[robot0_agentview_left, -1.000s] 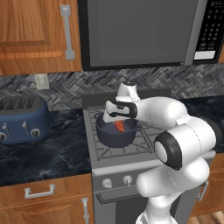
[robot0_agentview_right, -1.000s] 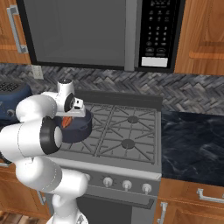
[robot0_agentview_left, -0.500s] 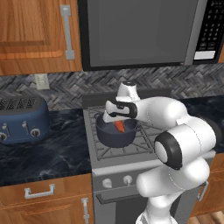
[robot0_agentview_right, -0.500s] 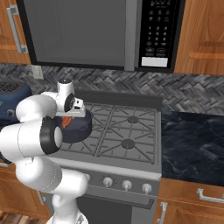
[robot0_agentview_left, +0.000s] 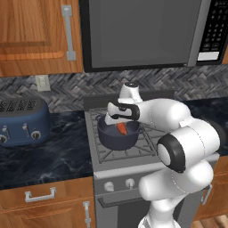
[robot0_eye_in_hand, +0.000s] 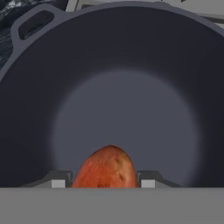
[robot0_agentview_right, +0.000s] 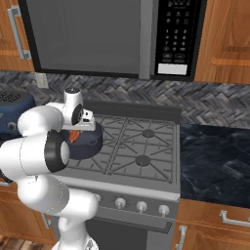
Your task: Turn on the burner for the pot on the stove. Wait thirty seconds for the pot to heat up. Then add the sweet potato to the pot.
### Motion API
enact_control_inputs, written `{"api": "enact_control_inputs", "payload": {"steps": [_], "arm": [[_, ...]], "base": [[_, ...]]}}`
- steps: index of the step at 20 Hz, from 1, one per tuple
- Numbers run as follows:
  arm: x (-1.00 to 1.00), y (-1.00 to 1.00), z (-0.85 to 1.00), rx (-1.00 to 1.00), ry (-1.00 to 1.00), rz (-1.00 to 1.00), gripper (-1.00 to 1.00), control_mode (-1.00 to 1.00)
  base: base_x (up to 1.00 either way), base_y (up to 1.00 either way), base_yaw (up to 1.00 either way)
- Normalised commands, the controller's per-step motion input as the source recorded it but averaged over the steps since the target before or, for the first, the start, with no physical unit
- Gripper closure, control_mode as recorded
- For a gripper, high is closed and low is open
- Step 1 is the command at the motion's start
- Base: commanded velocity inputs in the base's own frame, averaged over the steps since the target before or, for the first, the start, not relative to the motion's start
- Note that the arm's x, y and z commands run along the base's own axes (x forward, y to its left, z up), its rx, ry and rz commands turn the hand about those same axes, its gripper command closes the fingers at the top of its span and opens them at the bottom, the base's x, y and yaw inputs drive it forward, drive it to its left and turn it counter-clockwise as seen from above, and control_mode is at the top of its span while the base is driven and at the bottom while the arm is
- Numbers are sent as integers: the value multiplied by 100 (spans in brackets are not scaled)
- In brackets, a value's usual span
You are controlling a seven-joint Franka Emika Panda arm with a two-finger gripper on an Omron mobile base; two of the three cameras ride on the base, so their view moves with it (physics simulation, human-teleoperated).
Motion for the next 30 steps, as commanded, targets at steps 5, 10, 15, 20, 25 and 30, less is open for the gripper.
{"api": "enact_control_inputs", "payload": {"steps": [5,10,15,20,25,30], "arm": [[0,0,0,0,0,0,100,-100],[0,0,0,0,0,0,100,-100],[0,0,0,0,0,0,100,-100],[0,0,0,0,0,0,100,-100],[0,0,0,0,0,0,100,-100],[0,0,0,0,0,0,100,-100]], "base": [[0,0,0],[0,0,0],[0,0,0],[0,0,0],[0,0,0],[0,0,0]]}}
